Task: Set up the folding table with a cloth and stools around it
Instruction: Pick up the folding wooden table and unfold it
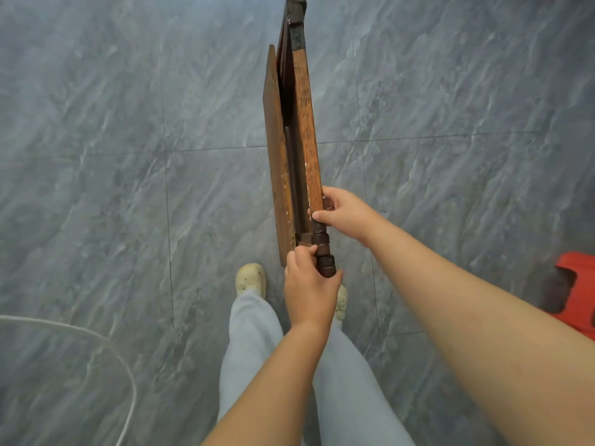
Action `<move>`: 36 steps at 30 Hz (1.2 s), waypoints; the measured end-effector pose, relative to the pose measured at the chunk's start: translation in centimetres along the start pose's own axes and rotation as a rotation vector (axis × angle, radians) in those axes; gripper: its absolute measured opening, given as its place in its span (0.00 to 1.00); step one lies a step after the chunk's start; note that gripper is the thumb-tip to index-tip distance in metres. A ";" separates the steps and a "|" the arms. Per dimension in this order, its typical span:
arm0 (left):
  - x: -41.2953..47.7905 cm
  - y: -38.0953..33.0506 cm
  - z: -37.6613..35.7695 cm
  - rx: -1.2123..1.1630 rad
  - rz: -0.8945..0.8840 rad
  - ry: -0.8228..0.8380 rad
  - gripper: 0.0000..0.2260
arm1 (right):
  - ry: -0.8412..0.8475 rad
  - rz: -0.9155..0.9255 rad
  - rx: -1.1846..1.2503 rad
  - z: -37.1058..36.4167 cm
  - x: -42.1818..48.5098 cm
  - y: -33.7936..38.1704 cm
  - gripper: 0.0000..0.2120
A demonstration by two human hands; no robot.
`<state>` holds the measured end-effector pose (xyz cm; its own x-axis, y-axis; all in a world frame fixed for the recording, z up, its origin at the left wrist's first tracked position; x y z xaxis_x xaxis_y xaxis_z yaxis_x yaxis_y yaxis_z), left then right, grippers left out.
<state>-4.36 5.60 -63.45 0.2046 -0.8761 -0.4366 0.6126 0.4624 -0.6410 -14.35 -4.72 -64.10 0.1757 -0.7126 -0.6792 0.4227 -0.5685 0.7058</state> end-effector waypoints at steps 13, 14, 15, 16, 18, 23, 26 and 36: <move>1.8 1.3 1.4 0.111 -0.410 0.264 0.25 | -0.098 0.066 0.218 0.0 -2.4 -1.4 0.16; 2.7 1.7 1.9 0.157 -0.434 0.277 0.25 | -0.092 0.062 0.229 0.1 -2.3 -1.6 0.17; 3.8 2.0 2.2 0.200 -0.450 0.290 0.25 | -0.091 0.060 0.236 0.3 -2.3 -1.7 0.17; 4.9 2.2 2.4 0.246 -0.465 0.304 0.25 | -0.090 0.059 0.239 0.6 -2.3 -1.8 0.17; 6.9 1.7 2.5 0.357 -0.527 0.327 0.25 | -0.089 0.057 0.247 0.9 -2.4 -2.0 0.17; 10.5 -0.7 0.6 0.602 -0.716 0.399 0.29 | -0.094 0.051 0.273 1.6 -2.8 -2.2 0.18; 12.2 -1.3 -1.8 0.777 -0.816 0.476 0.30 | -0.086 0.052 0.298 1.7 -2.5 -2.5 0.19; 16.2 0.0 -7.4 1.227 -1.062 0.725 0.30 | -0.111 0.043 0.478 1.6 -1.8 -4.2 0.21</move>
<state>-6.74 -7.58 -75.17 -0.7593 -0.3152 -0.5693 0.4781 -0.8638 -0.1594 -17.80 -1.75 -65.52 0.0770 -0.7642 -0.6404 -0.0431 -0.6443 0.7636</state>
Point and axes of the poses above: each hand's wrist, its own x-axis towards the middle knuckle, its own z-axis out of the back of the hand, y = z × x, the point moved 10 cm from there along x, towards the middle knuckle, and after that the axes turned 4 degrees about x, right-handed, at the moved point
